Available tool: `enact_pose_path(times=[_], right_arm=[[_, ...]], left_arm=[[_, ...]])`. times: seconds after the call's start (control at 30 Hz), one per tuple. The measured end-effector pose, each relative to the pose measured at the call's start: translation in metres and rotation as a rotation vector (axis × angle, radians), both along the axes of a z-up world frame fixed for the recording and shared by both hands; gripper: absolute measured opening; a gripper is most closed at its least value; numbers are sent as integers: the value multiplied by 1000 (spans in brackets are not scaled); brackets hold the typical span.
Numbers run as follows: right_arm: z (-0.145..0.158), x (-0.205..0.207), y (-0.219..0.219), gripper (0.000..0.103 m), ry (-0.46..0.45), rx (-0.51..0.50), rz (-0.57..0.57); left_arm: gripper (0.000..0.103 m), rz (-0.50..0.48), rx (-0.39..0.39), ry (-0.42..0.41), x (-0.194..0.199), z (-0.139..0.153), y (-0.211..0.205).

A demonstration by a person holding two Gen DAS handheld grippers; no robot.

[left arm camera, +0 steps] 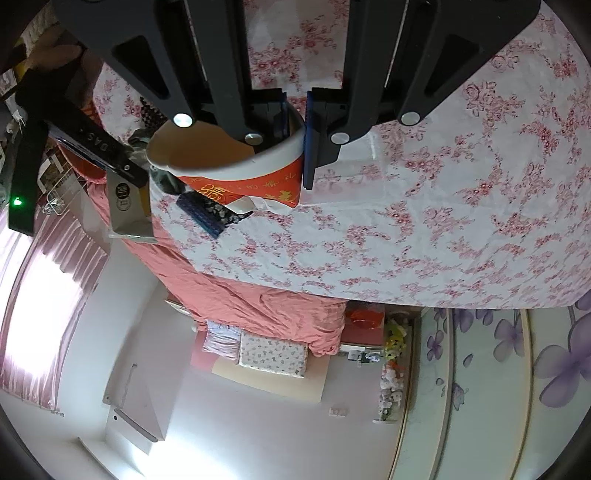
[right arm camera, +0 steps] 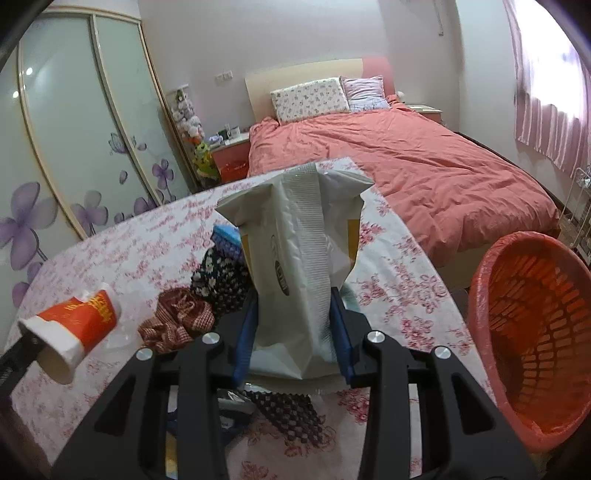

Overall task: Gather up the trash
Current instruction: 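Grasp the grey plastic bag with the right tool while the left tool holds the cup, then carry the cup and grey bag with both tools over the orange basket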

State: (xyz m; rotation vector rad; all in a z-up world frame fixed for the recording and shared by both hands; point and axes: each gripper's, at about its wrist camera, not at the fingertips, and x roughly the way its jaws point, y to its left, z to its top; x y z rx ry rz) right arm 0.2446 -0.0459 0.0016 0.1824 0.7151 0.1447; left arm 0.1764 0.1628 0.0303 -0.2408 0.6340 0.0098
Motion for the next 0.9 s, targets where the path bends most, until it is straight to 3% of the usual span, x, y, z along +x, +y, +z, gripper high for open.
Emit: enact_pose_path(times=[0.57, 0.9], right_arm=[[30, -41, -77, 37, -74, 57, -118], [36, -72, -147, 38, -109, 58, -254]], left_arm=[[6, -123, -12, -46, 14, 16, -63], [6, -279, -27, -55, 27, 19, -142]])
